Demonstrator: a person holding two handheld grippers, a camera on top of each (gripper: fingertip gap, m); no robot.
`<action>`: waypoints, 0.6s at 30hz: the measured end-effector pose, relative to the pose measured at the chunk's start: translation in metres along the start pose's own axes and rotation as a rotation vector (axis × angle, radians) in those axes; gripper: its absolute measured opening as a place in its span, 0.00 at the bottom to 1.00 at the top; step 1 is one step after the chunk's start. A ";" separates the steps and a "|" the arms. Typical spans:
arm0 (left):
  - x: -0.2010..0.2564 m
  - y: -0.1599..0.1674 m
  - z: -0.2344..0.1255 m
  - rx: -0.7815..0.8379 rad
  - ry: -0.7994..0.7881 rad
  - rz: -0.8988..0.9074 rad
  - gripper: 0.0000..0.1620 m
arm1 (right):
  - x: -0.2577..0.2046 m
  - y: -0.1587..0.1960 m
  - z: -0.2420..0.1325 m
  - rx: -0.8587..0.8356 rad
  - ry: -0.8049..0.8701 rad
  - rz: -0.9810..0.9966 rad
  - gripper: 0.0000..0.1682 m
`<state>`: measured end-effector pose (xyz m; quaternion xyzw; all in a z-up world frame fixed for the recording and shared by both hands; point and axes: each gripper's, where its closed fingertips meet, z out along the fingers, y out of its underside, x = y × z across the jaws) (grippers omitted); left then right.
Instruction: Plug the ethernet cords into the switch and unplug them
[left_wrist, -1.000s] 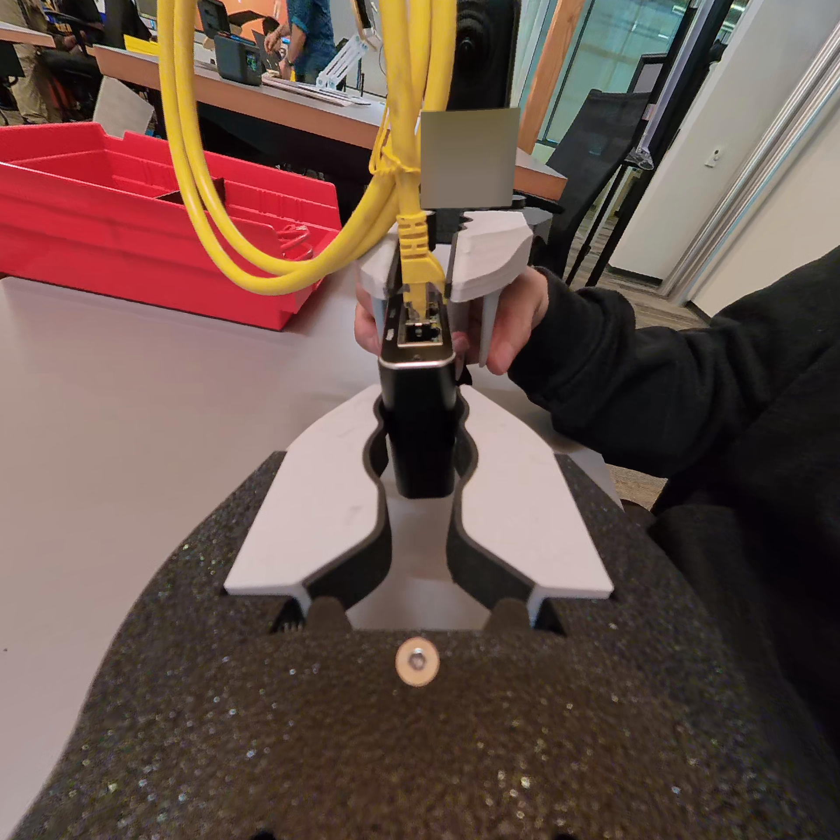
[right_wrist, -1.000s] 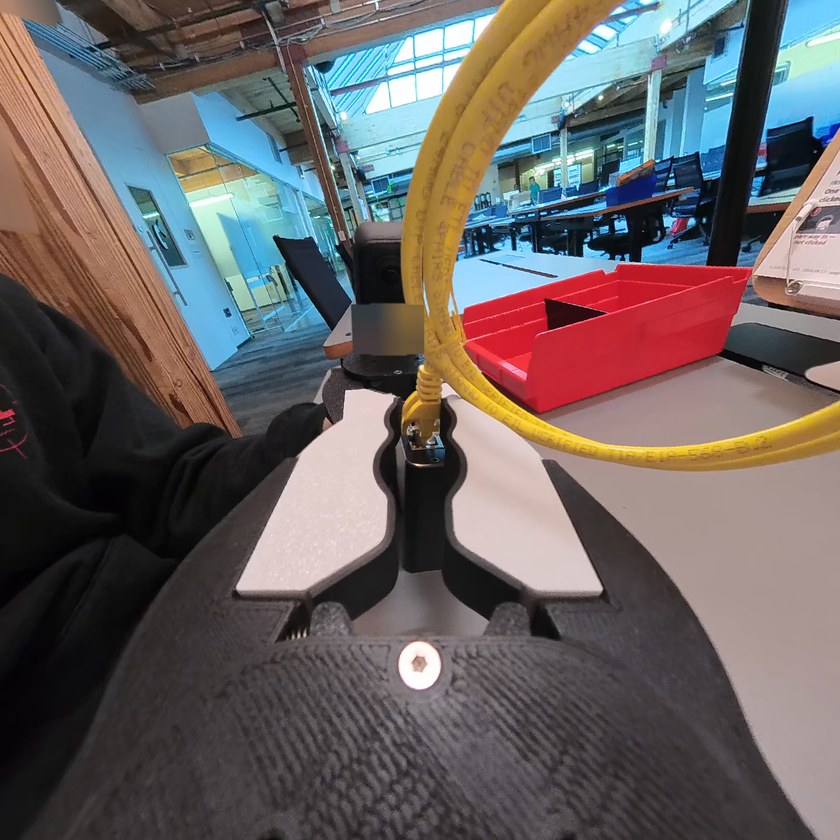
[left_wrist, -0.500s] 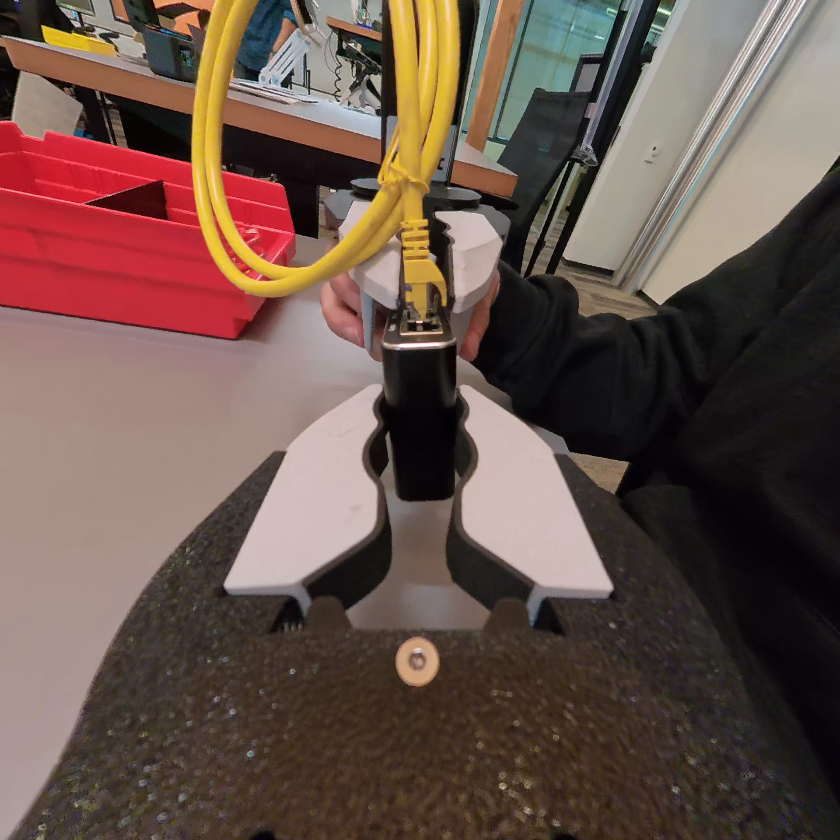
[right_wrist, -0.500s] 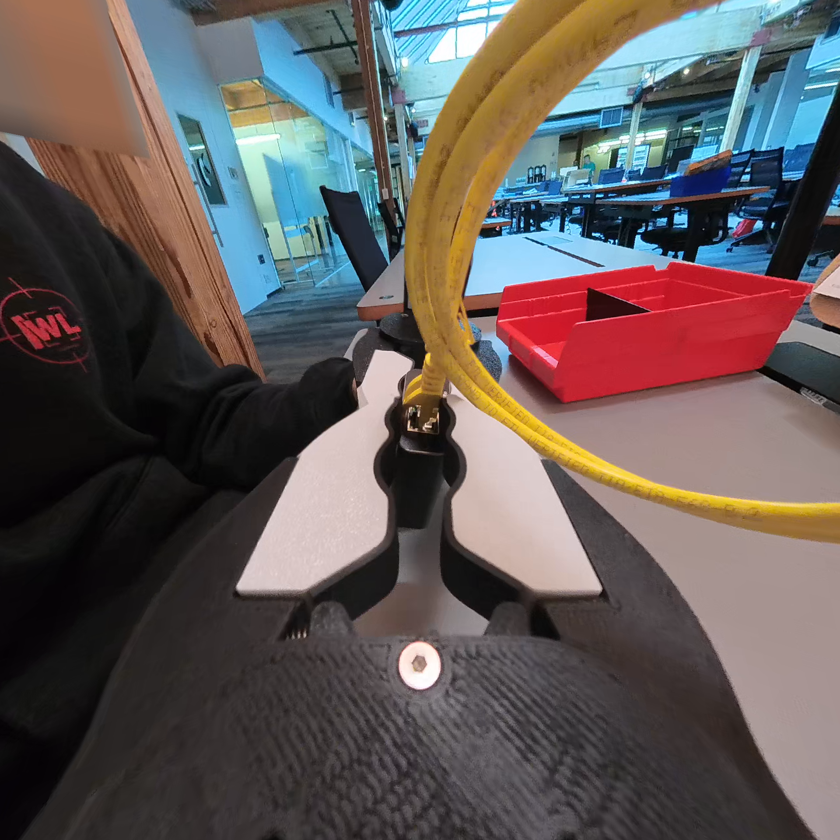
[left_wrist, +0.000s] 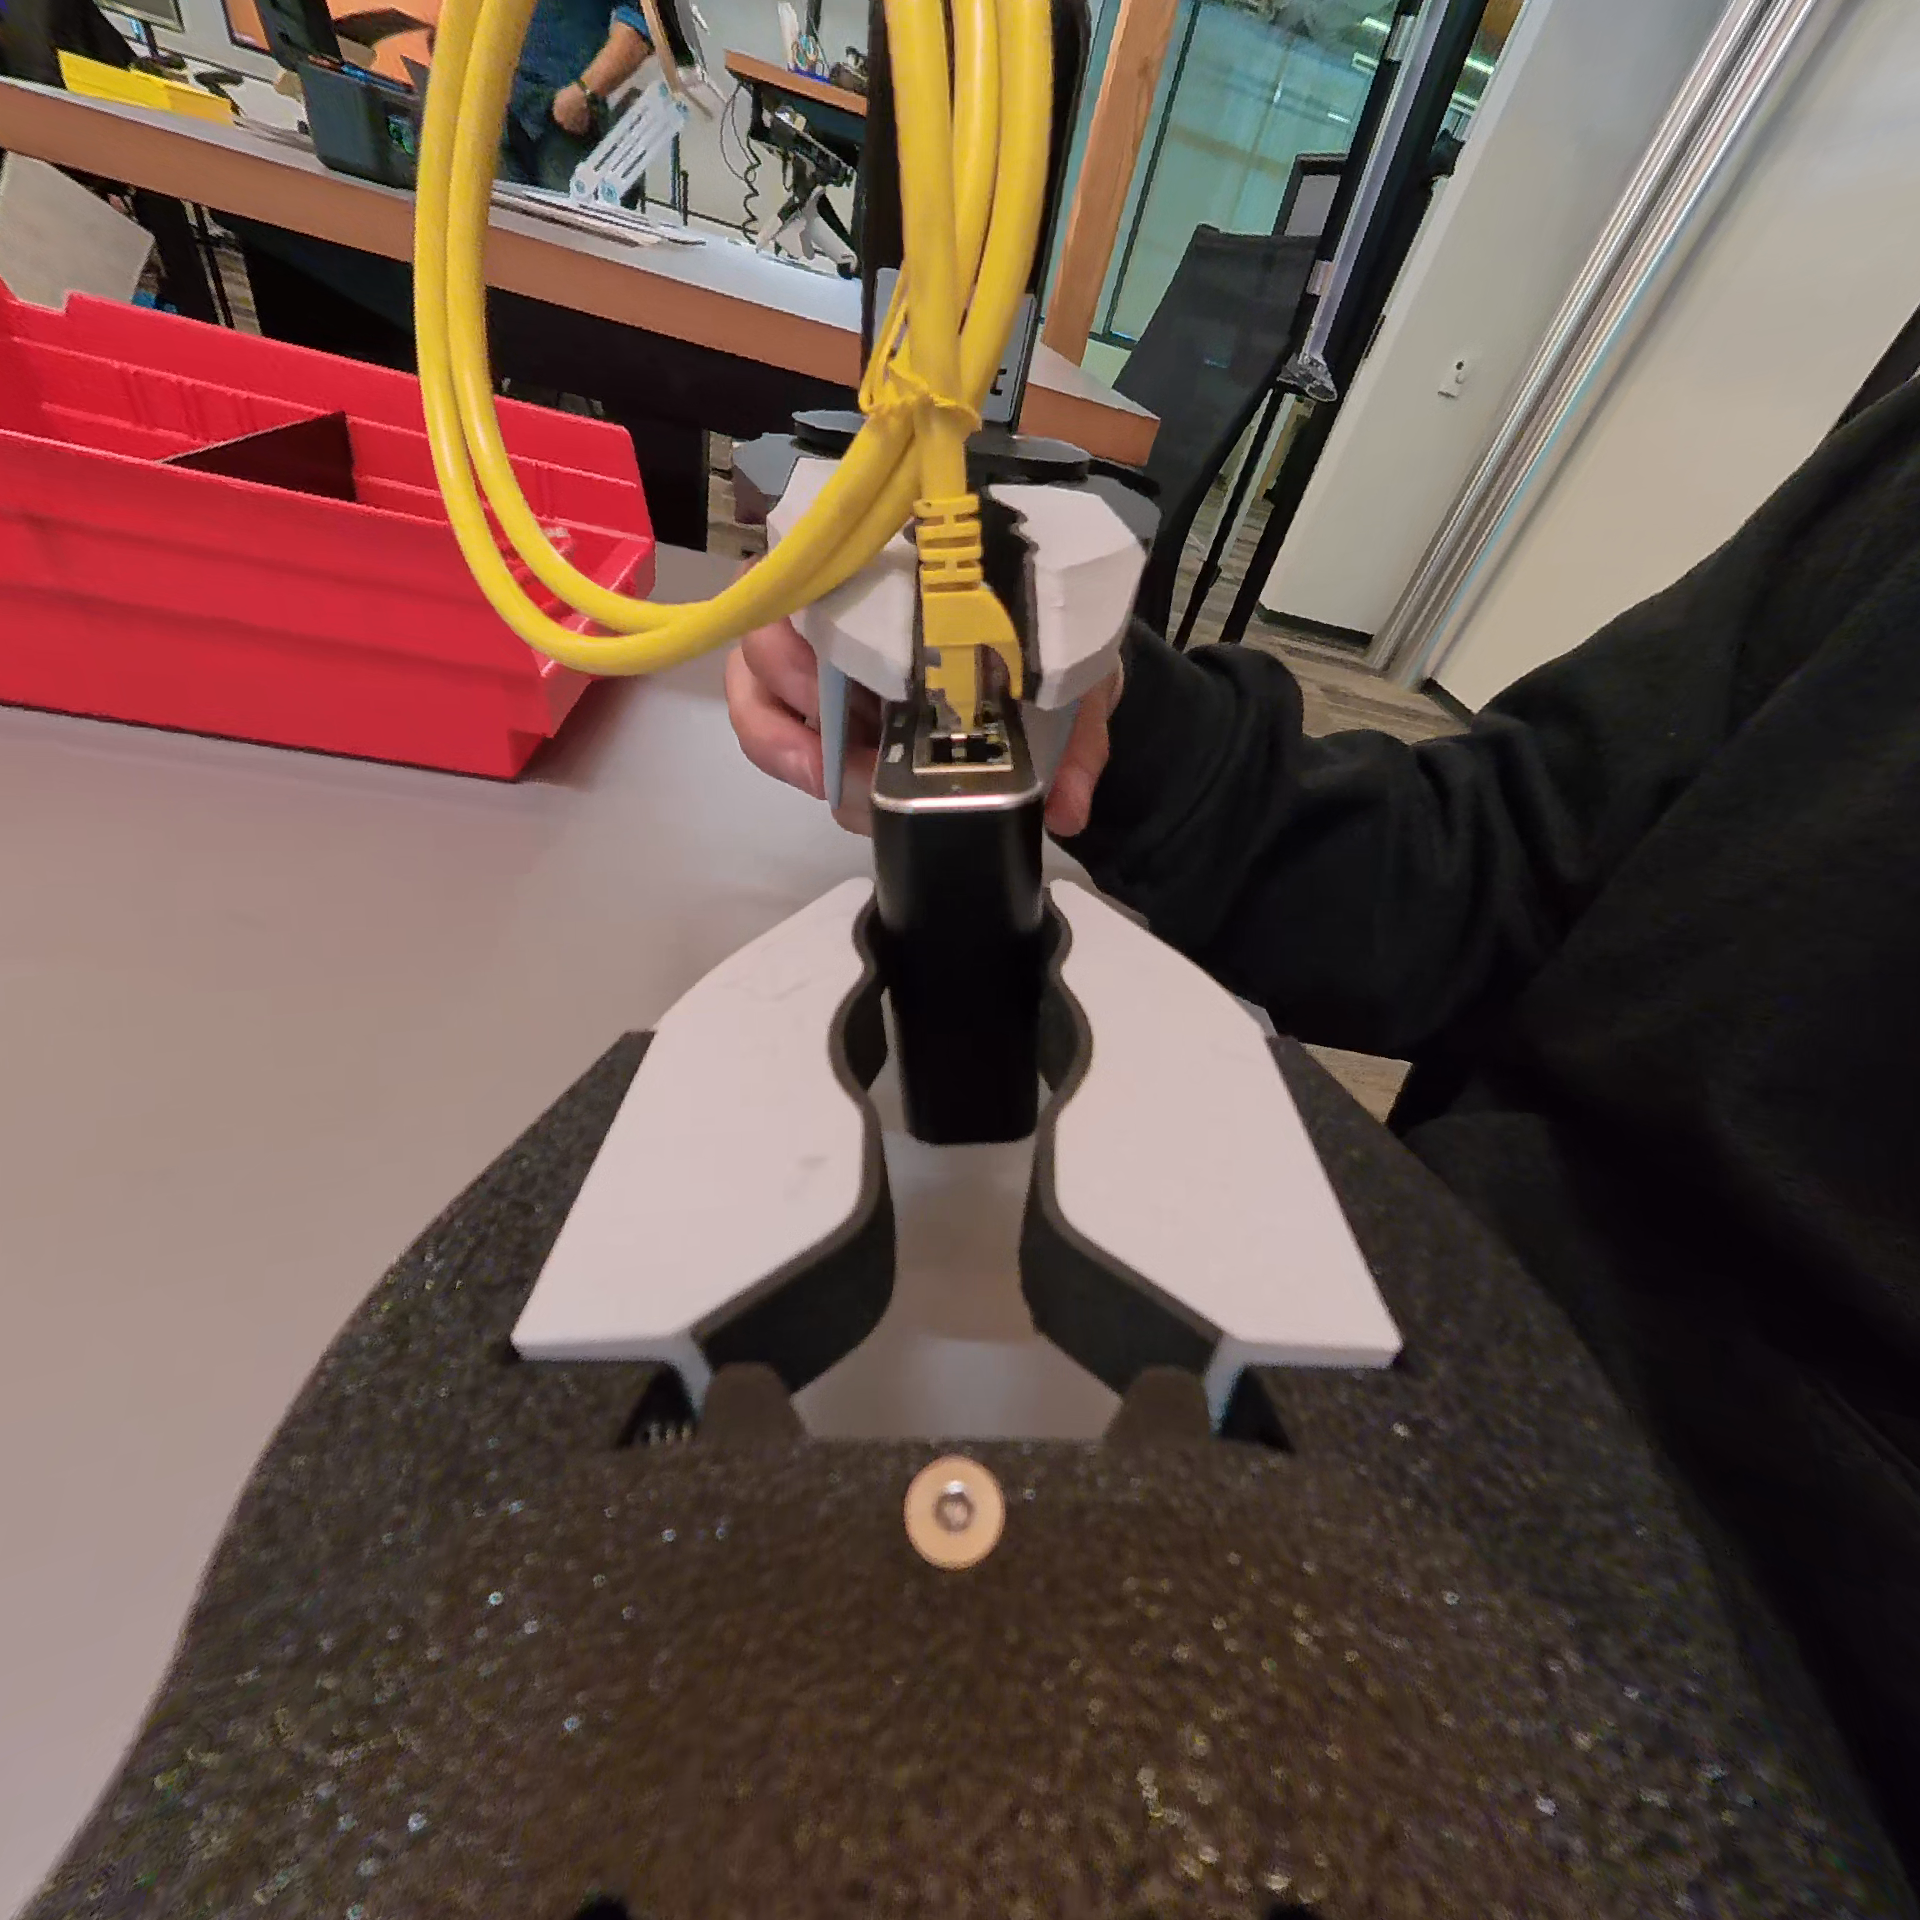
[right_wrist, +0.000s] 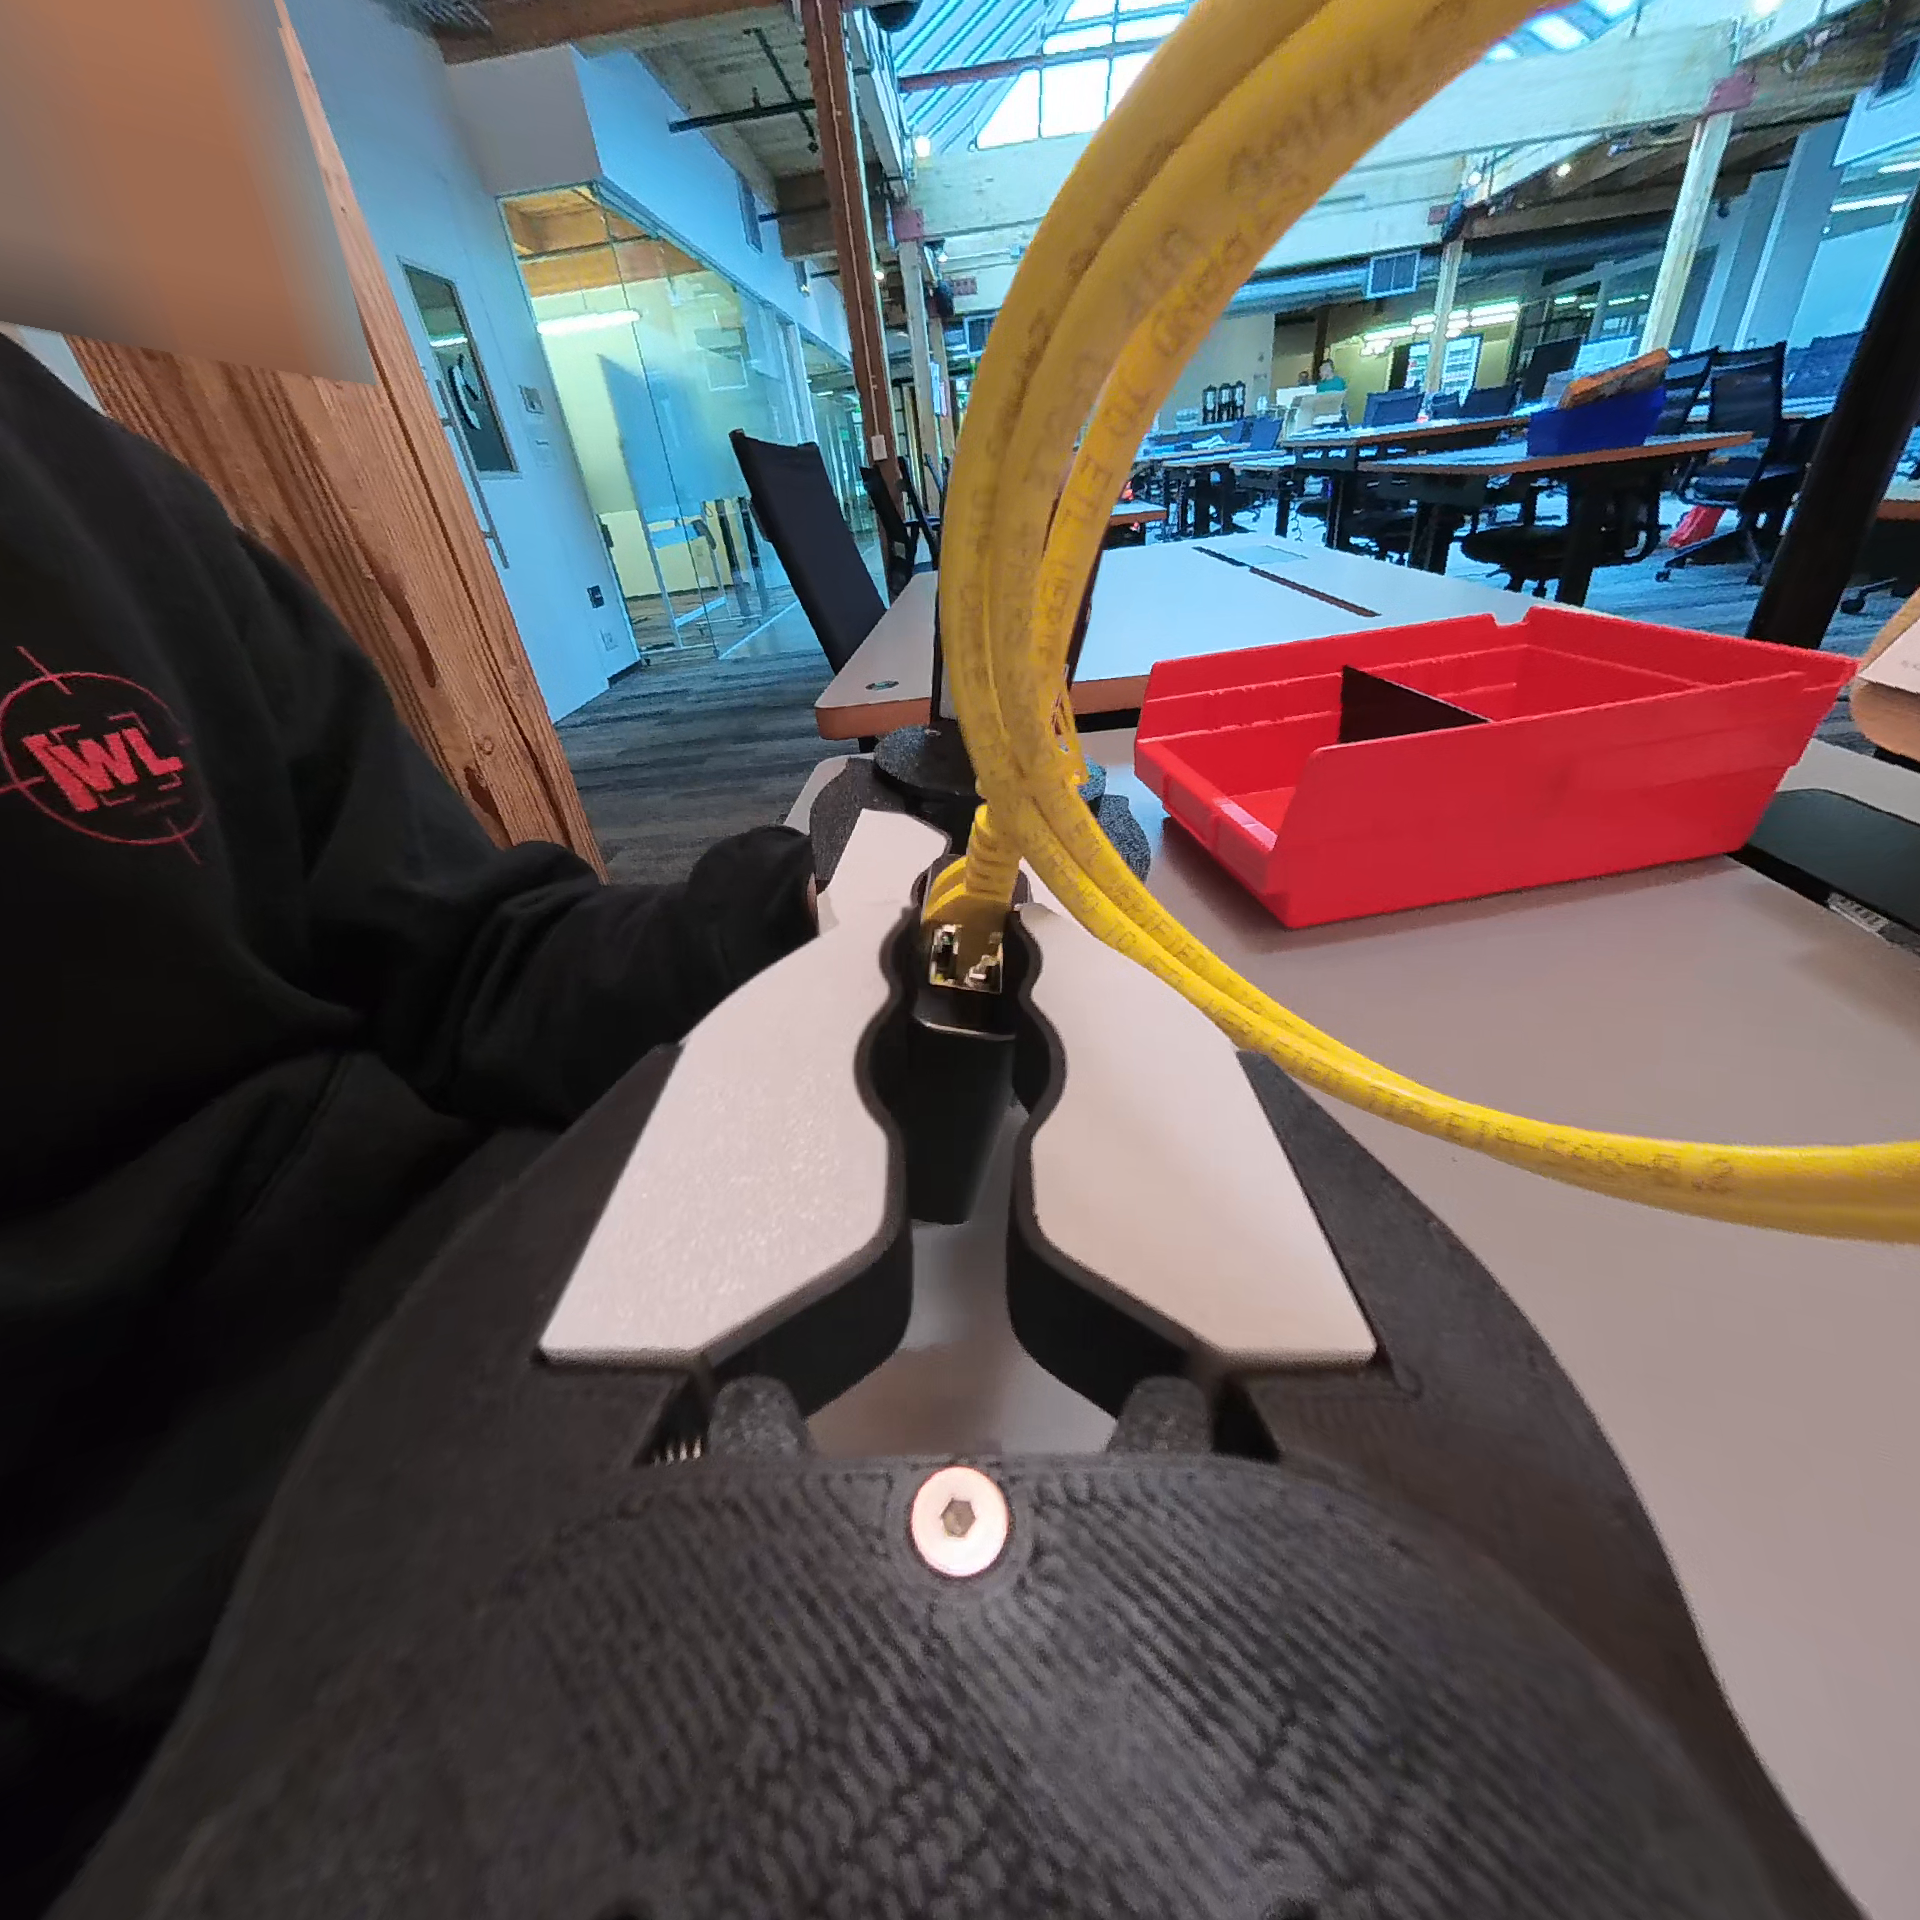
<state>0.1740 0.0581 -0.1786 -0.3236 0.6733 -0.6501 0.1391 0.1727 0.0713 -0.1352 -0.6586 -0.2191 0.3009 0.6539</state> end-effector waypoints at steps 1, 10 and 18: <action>0.000 0.000 0.000 0.003 0.000 0.002 0.15 | 0.000 -0.001 0.000 0.002 0.002 -0.008 0.09; -0.004 -0.003 -0.003 0.008 -0.049 0.070 0.15 | 0.002 0.000 0.001 0.001 0.030 -0.040 0.08; -0.005 -0.006 0.001 0.024 -0.096 0.121 0.29 | 0.005 0.007 0.015 -0.002 0.040 -0.020 0.08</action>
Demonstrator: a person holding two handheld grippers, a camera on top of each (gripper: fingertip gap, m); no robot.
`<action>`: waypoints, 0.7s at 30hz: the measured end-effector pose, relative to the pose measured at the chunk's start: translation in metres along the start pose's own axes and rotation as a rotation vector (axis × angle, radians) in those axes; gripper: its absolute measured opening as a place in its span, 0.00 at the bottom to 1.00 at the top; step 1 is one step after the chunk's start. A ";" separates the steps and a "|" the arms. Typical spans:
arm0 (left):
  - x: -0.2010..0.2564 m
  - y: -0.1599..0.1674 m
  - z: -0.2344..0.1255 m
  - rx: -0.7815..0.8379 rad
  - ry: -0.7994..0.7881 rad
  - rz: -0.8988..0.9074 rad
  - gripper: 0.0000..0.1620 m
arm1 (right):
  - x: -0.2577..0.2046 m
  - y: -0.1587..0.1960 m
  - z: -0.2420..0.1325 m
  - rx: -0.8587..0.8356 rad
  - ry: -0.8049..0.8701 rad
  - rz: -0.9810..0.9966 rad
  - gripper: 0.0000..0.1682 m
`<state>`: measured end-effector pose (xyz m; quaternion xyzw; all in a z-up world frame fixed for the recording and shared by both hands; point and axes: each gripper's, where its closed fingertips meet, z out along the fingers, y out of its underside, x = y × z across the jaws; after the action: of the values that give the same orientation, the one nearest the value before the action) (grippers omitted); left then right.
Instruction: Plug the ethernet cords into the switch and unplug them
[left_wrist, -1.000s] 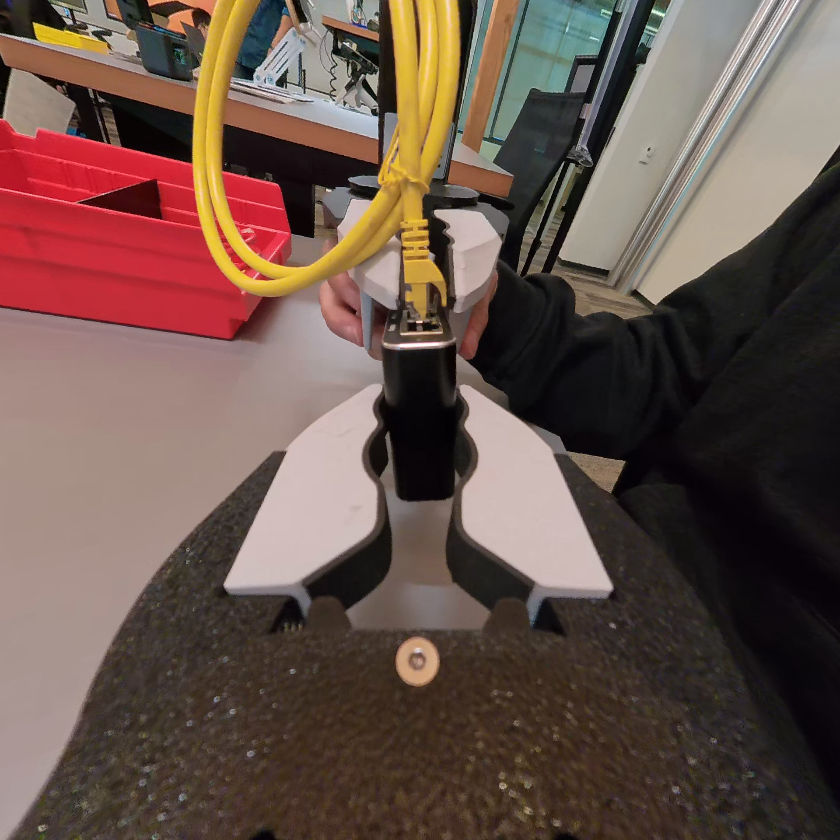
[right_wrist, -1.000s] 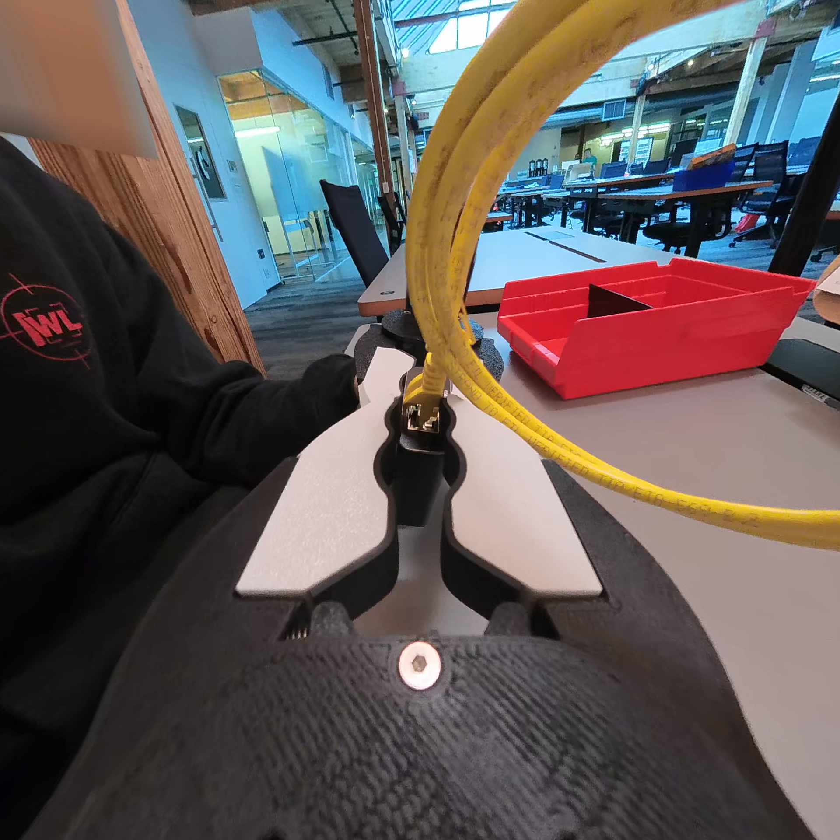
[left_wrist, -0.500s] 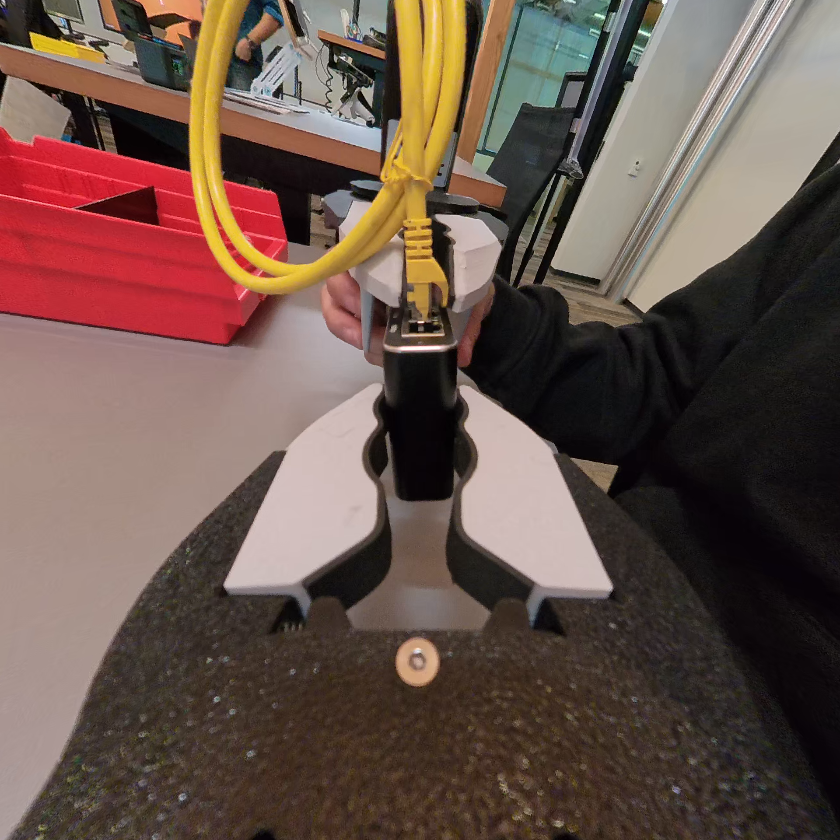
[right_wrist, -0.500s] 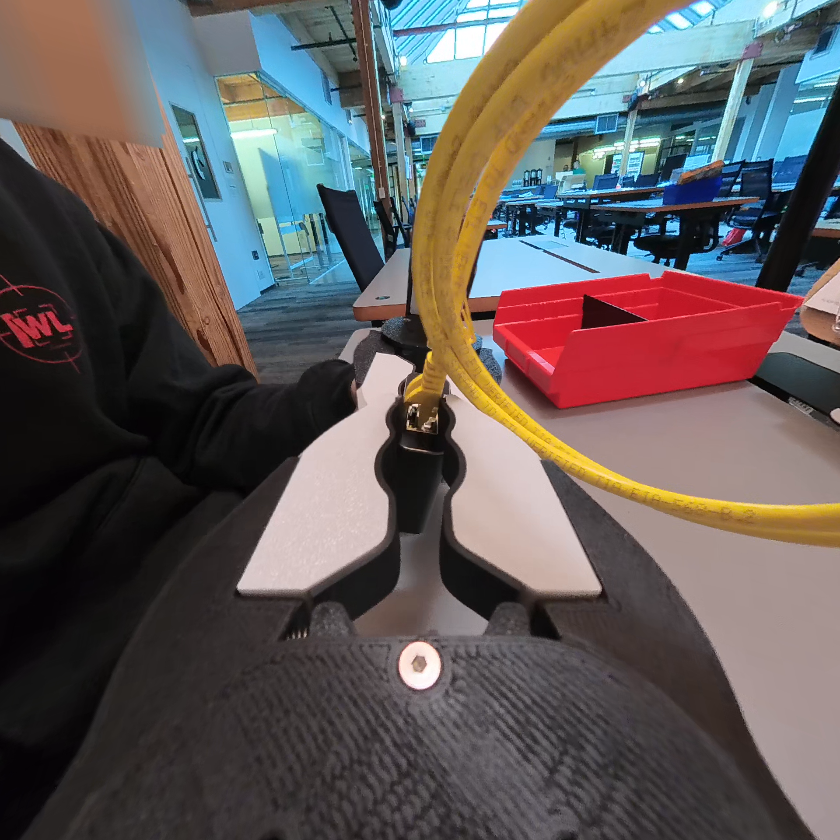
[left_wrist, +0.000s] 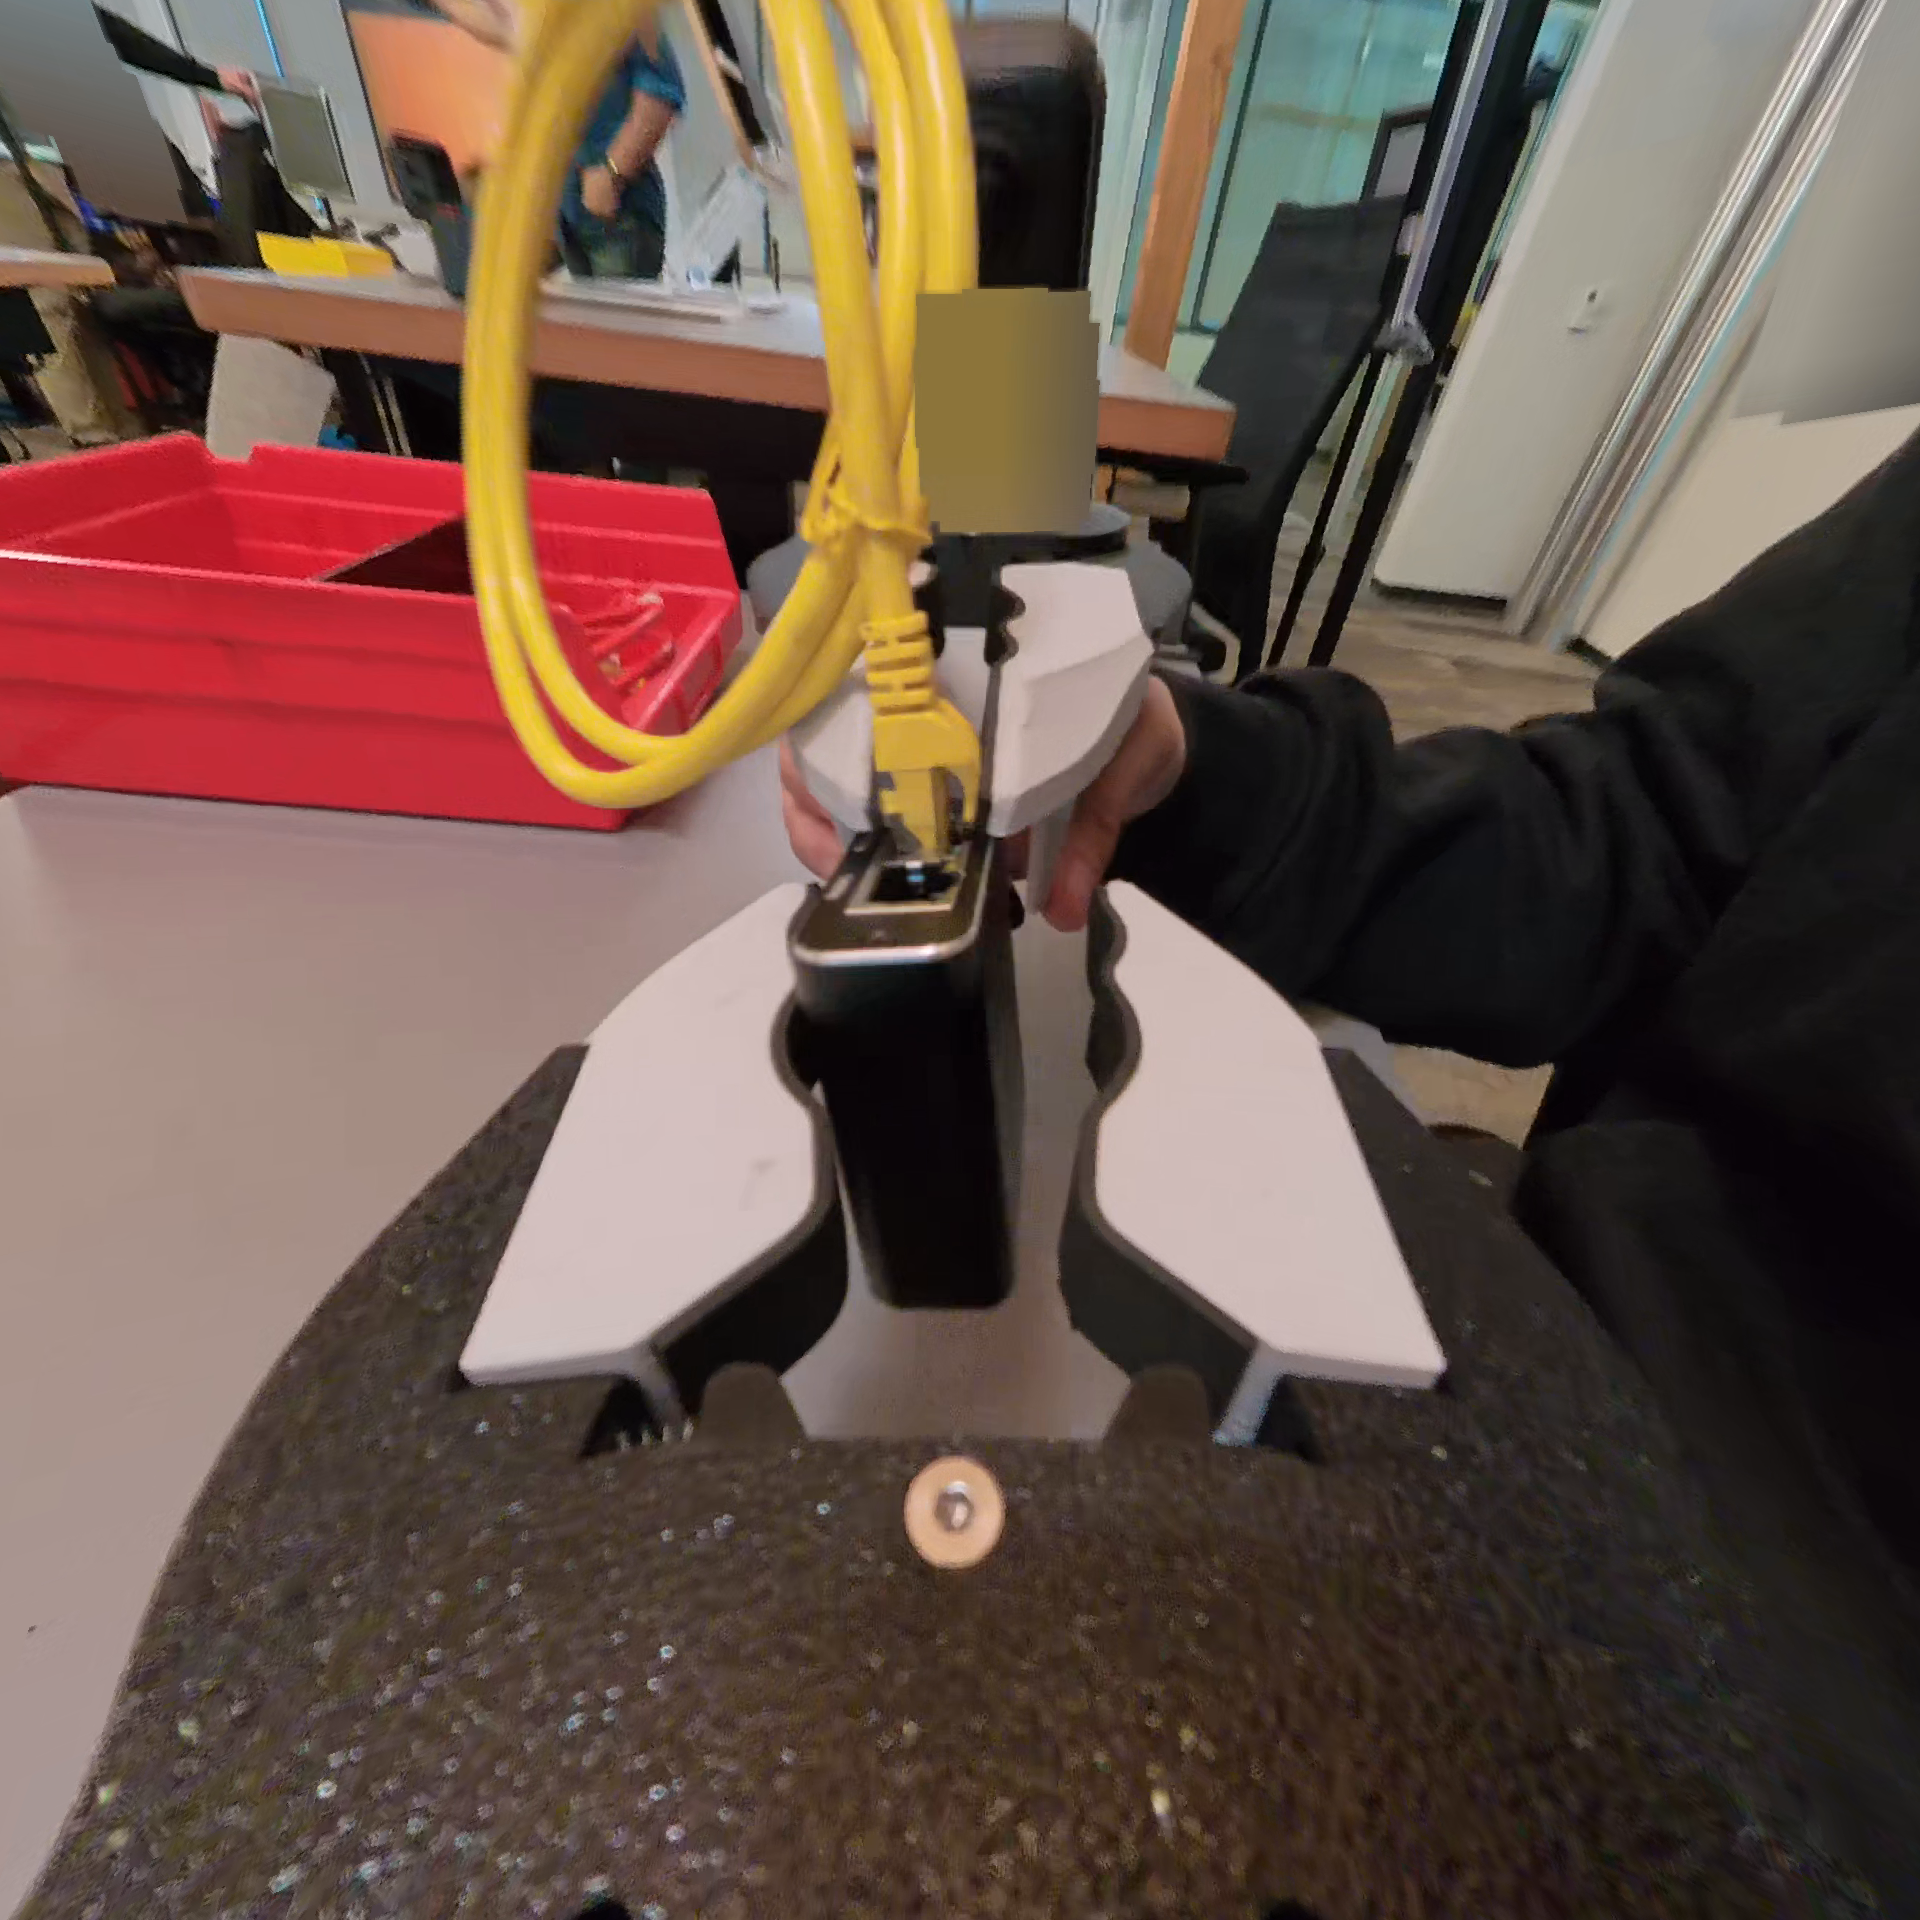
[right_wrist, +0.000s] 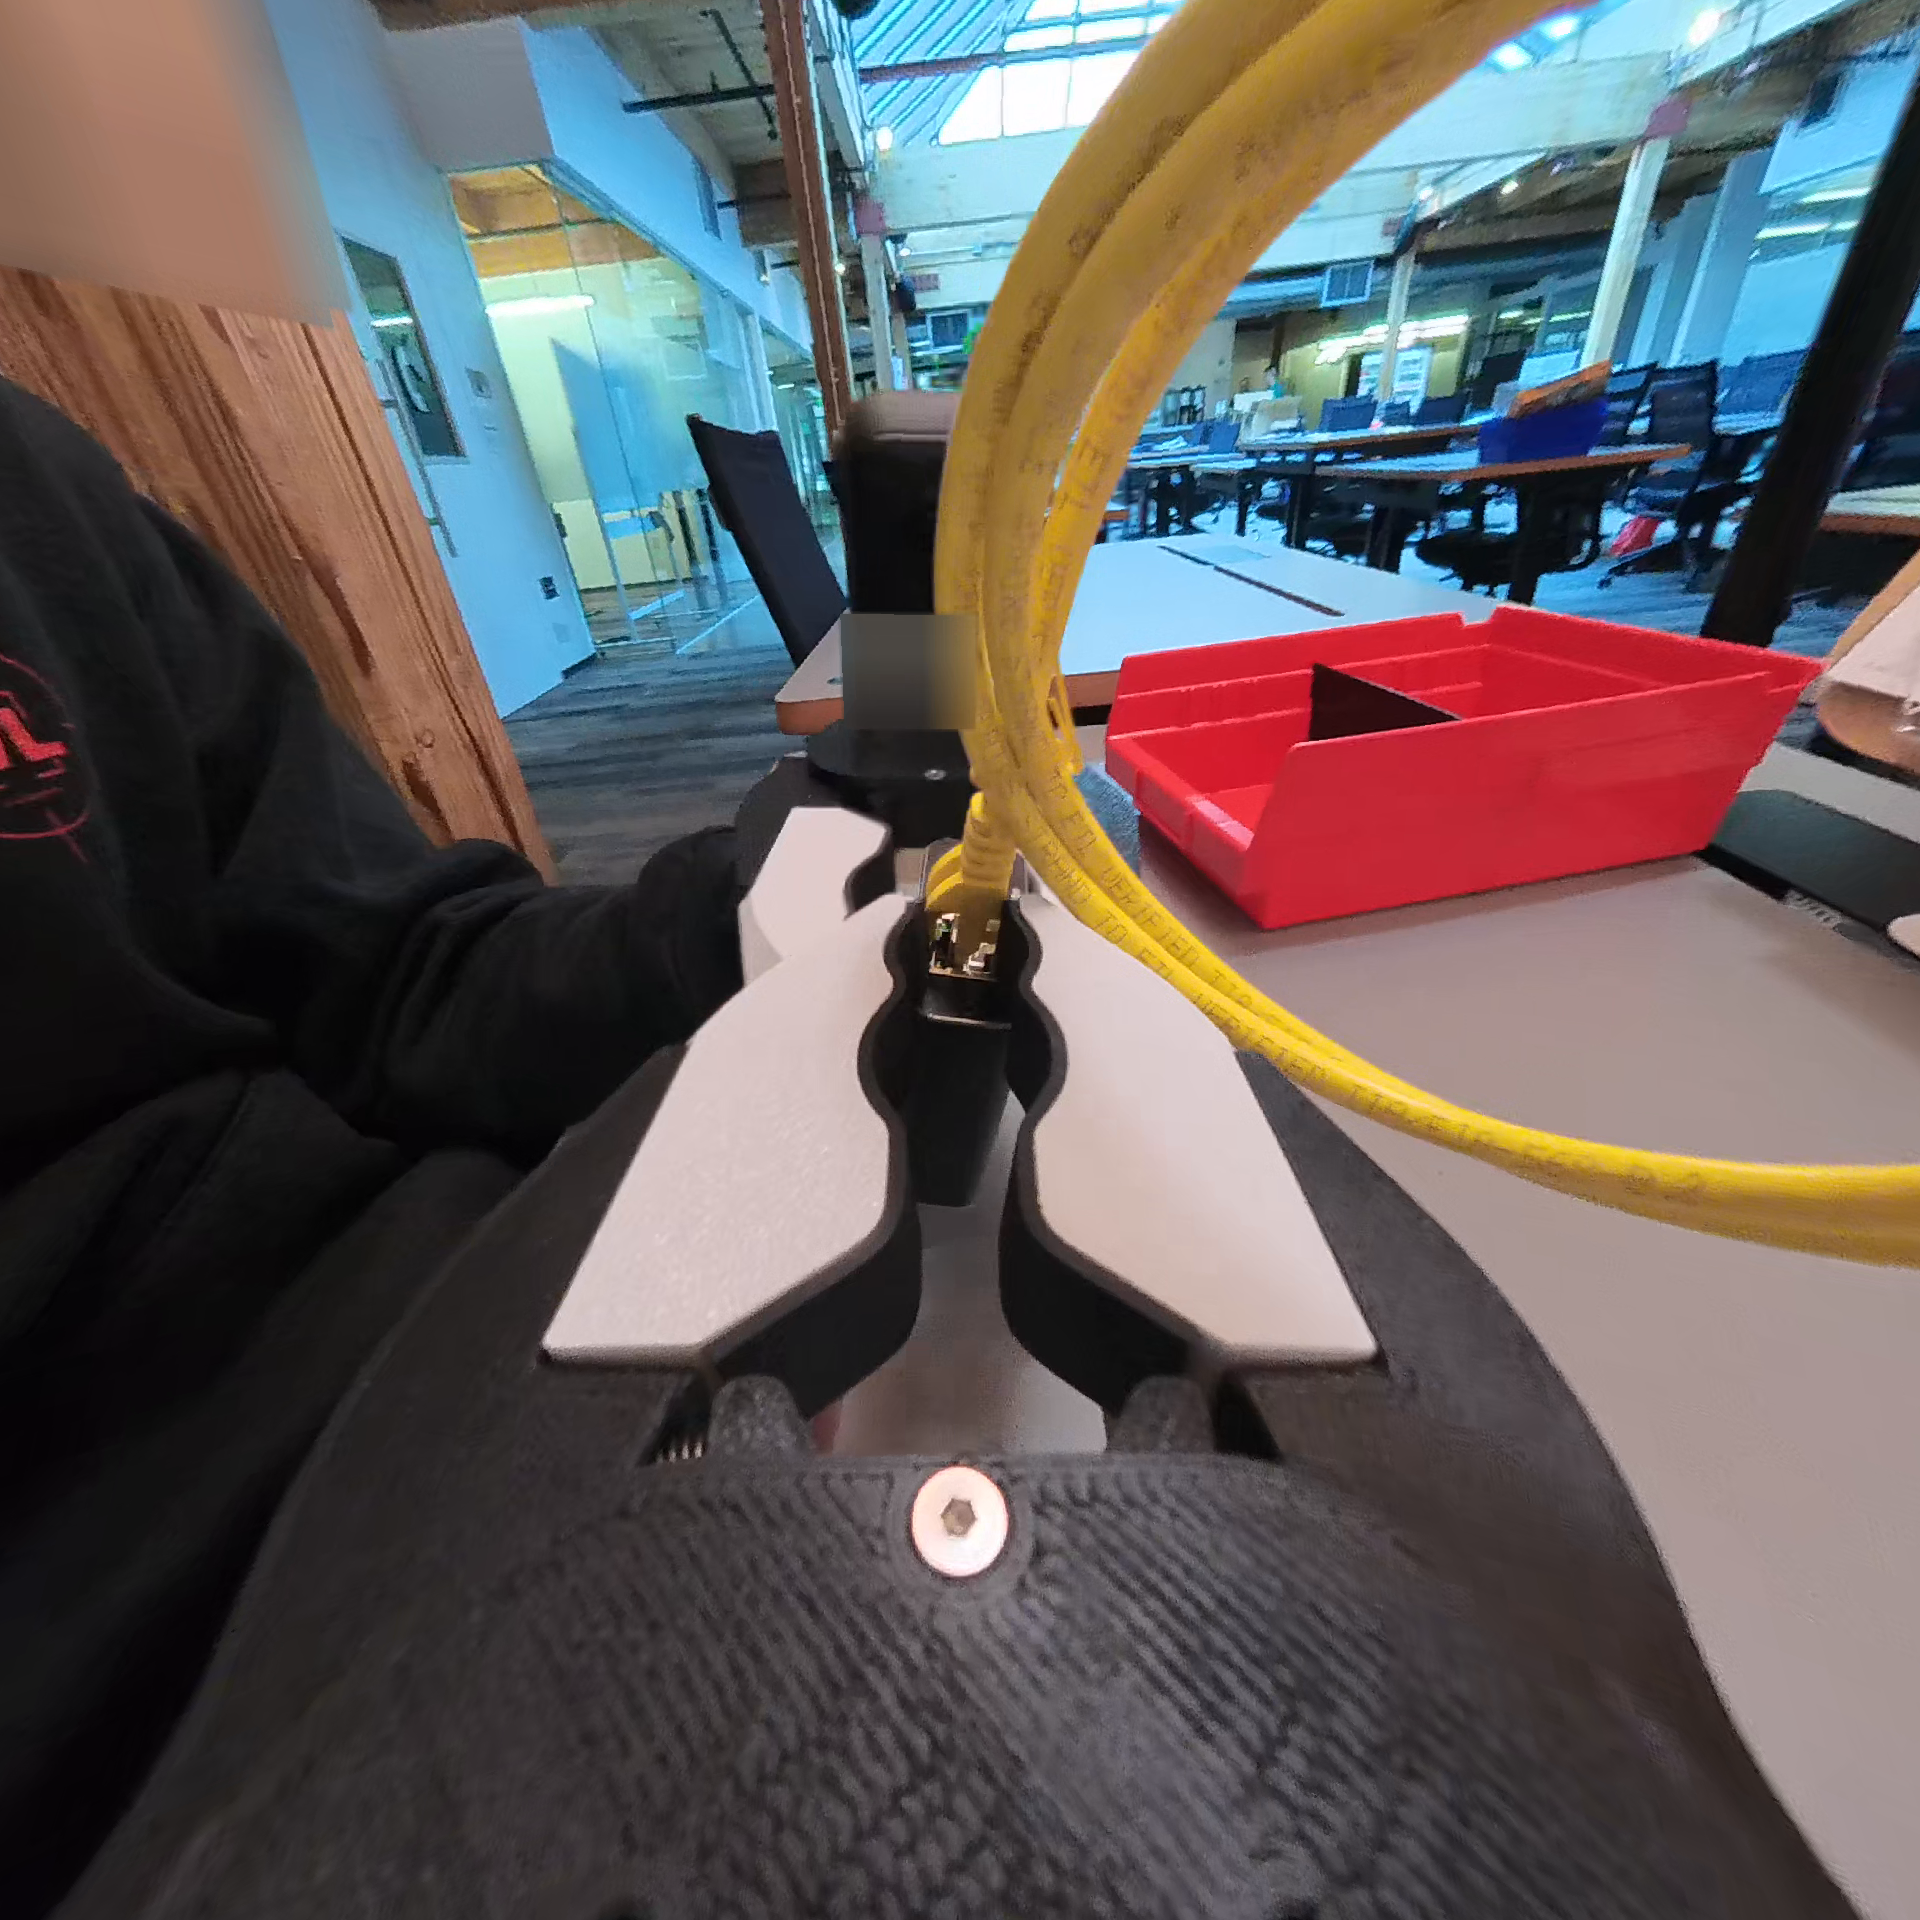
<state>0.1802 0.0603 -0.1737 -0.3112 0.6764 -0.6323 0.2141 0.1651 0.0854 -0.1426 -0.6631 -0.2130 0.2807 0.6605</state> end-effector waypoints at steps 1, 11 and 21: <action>0.000 0.004 0.001 -0.025 0.000 0.007 0.29 | 0.000 0.001 0.002 0.001 0.000 -0.002 0.08; 0.002 0.021 0.002 -0.141 0.044 -0.045 0.17 | -0.004 0.006 0.004 -0.062 0.023 -0.035 0.08; 0.003 0.018 0.009 -0.147 0.045 -0.055 0.17 | -0.002 0.001 -0.003 0.008 0.054 0.078 0.08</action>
<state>0.1814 0.0516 -0.1918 -0.3303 0.7167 -0.5935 0.1580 0.1653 0.0812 -0.1438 -0.6755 -0.1681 0.2892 0.6571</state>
